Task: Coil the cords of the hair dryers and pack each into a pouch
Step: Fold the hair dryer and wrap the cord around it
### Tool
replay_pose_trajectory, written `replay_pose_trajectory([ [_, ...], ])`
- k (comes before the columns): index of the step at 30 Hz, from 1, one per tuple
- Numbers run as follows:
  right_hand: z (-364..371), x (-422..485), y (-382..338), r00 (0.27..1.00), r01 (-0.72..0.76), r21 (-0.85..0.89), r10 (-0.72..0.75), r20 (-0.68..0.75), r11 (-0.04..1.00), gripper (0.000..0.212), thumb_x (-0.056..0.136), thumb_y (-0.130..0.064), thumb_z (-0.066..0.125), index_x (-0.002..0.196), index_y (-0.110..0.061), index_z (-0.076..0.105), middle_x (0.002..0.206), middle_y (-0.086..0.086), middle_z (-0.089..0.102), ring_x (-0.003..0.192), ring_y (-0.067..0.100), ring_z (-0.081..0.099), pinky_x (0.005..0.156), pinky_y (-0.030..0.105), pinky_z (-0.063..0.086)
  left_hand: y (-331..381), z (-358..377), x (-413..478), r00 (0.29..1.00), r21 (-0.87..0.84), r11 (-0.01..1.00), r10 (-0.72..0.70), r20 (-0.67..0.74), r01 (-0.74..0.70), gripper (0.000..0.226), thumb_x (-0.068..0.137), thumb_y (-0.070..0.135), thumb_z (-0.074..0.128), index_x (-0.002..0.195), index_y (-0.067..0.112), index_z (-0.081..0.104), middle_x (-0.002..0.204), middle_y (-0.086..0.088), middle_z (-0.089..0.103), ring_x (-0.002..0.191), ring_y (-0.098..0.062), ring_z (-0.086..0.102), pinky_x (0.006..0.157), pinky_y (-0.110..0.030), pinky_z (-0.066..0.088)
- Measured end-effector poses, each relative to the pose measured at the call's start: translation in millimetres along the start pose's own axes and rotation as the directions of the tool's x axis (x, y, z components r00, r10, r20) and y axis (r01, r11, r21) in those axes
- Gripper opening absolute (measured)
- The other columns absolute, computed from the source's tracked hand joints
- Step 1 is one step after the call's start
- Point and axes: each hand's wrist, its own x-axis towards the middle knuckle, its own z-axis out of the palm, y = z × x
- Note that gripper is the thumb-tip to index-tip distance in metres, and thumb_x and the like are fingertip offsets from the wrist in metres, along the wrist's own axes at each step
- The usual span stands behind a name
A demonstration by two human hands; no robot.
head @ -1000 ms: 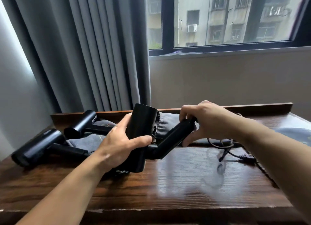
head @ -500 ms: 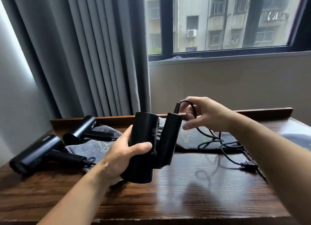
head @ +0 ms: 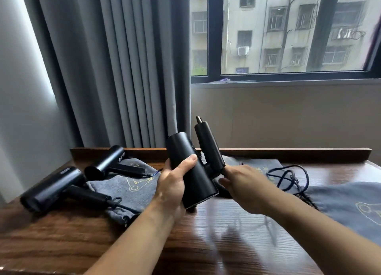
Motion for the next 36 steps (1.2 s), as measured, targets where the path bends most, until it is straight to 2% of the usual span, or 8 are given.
replay_pose_trajectory([
  [6,1.5,-2.6,6.1,0.991,0.084,-0.189,-0.103,-0.091,0.978,0.008,0.098,-0.031,0.05,0.096,-0.023,0.053,0.079,0.001,0.067,0.078,0.028,0.062,0.067,0.04,0.039,0.1,6.8,0.1,0.992,0.006,0.995,0.097,-0.076,-0.097,0.064,0.07,0.025,0.088,0.126,0.015,0.059,0.12,-0.023,0.069,0.108,-0.044,0.069,0.087,-0.062,0.058],
  [9,2.0,-2.5,9.1,0.982,0.063,-0.263,-0.106,-0.155,0.963,0.016,0.091,-0.042,0.05,0.085,-0.029,0.058,0.072,-0.008,0.065,0.079,0.017,0.063,0.085,0.04,0.044,5.6,5.6,4.5,0.986,-0.007,0.989,0.143,-0.091,-0.144,0.063,0.067,0.024,0.09,0.123,0.02,0.061,0.104,-0.013,0.073,0.098,-0.036,0.072,0.084,-0.058,0.06],
  [16,-8.4,-2.4,1.7,0.995,-0.023,-0.117,0.011,-0.099,0.993,0.034,0.091,-0.058,0.059,0.112,-0.03,0.058,0.095,-0.007,0.069,0.091,0.023,0.062,0.07,0.035,0.047,15.8,7.9,16.4,0.949,0.066,0.967,0.253,-0.189,-0.245,0.049,0.072,0.023,0.088,0.116,0.025,0.065,0.112,-0.007,0.073,0.104,-0.031,0.072,0.086,-0.056,0.06],
  [21,-7.5,-0.6,-5.4,0.946,-0.243,0.305,0.295,-0.136,0.921,0.014,0.071,-0.02,0.074,0.078,-0.025,0.063,0.057,-0.006,0.061,0.055,0.008,0.05,0.055,0.02,0.04,18.0,6.5,20.2,0.91,0.154,0.928,0.364,-0.198,-0.338,0.047,0.077,0.018,0.086,0.117,0.025,0.062,0.105,0.002,0.072,0.097,-0.019,0.071,0.084,-0.042,0.061],
  [24,-6.6,1.7,-7.7,0.917,-0.317,0.47,0.392,-0.068,0.824,0.025,0.066,-0.023,0.085,0.067,-0.021,0.06,0.056,-0.003,0.061,0.05,0.009,0.051,0.051,0.019,0.042,15.4,7.1,18.0,0.909,0.146,0.923,0.378,-0.177,-0.355,0.047,0.078,0.017,0.085,0.119,0.022,0.062,0.101,0.004,0.073,0.092,-0.013,0.072,0.086,-0.039,0.059],
  [30,4.8,-2.4,-16.5,0.831,-0.403,0.529,0.541,-0.129,0.746,0.049,0.067,-0.011,0.076,0.104,-0.035,0.054,0.106,-0.006,0.058,0.075,0.017,0.067,0.061,0.021,0.046,15.8,7.5,17.5,0.913,0.086,0.927,0.375,-0.16,-0.365,0.049,0.078,0.019,0.085,0.121,0.021,0.062,0.1,0.004,0.072,0.09,-0.013,0.072,0.091,-0.045,0.06],
  [34,11.2,-5.5,-23.4,0.816,-0.399,0.843,0.56,0.146,0.36,0.064,0.087,0.006,0.065,0.139,-0.019,0.037,0.101,0.021,0.068,0.056,0.021,0.067,0.052,0.033,0.049,20.9,6.7,19.6,0.91,0.079,0.926,0.378,-0.171,-0.369,0.06,0.069,0.027,0.088,0.122,0.02,0.061,0.101,0.004,0.071,0.096,-0.017,0.07,0.094,-0.049,0.059],
  [36,13.1,-8.2,-22.1,0.854,-0.466,0.712,0.478,0.206,0.525,0.059,0.091,-0.005,0.065,0.138,-0.022,0.033,0.083,0.011,0.075,0.055,0.012,0.062,0.053,0.03,0.045,22.3,4.7,19.8,0.906,0.076,0.922,0.388,-0.168,-0.38,0.058,0.073,0.022,0.089,0.124,0.018,0.06,0.1,0.004,0.071,0.094,-0.015,0.071,0.098,-0.052,0.056],
])
